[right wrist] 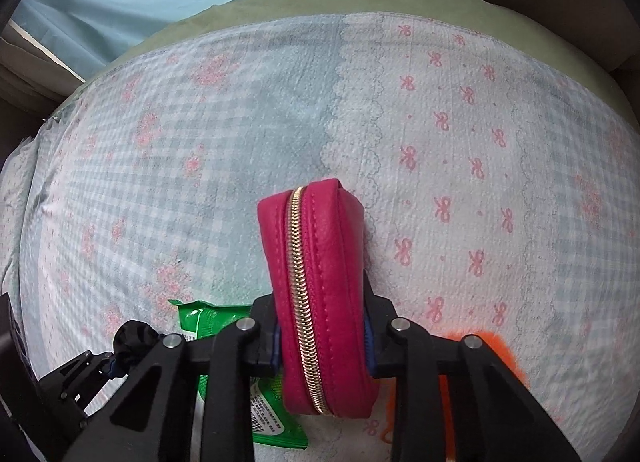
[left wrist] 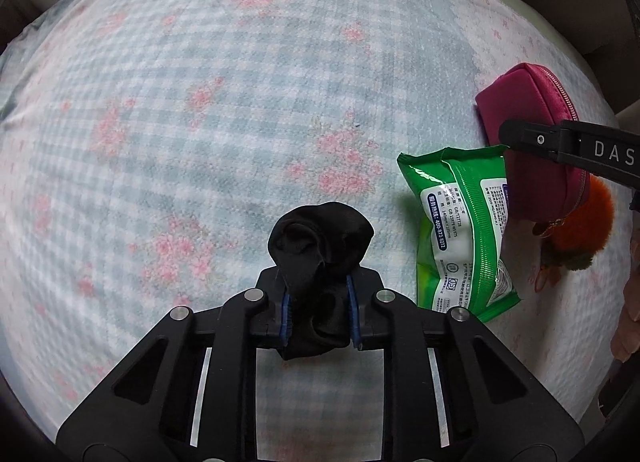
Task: Organize soft objects
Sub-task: 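Grasp the black scrunchie with the left tool while the right grasps the pink pouch, then carry the black scrunchie and pink pouch into the box and release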
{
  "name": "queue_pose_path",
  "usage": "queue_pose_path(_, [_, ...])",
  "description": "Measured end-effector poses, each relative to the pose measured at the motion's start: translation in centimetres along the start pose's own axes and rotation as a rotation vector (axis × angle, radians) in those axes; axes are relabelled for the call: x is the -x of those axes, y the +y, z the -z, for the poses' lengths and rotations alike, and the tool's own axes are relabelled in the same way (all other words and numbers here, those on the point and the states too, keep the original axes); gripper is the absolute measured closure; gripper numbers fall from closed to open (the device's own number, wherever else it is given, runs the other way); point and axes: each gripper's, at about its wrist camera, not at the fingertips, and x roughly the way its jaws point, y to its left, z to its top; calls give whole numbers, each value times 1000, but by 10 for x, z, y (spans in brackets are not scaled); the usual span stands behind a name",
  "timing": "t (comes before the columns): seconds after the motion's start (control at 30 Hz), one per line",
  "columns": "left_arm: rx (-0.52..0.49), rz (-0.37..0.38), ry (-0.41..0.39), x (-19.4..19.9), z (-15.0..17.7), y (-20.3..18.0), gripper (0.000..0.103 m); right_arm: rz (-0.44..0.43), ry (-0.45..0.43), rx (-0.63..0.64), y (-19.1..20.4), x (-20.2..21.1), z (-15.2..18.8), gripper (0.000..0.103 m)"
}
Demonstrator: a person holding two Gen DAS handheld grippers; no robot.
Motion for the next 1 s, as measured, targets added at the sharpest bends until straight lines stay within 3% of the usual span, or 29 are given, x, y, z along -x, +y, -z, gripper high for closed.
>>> queue_pose_path(0.3, [43,33,-53,51,2,10,86,-37,-61,-2,6,52,9,78])
queue_pose_path(0.57, [83,93,-139,146,12,6,86,-46,-156,20,16,145,34,78])
queue_pose_path(0.77, [80,113,-209,232,42,-5,86,-67,-222,20,19,227,77,78])
queue_pose_path(1.0, [78,112,-269,315,102,-22,86,-92,-271,19,24,304,141,78])
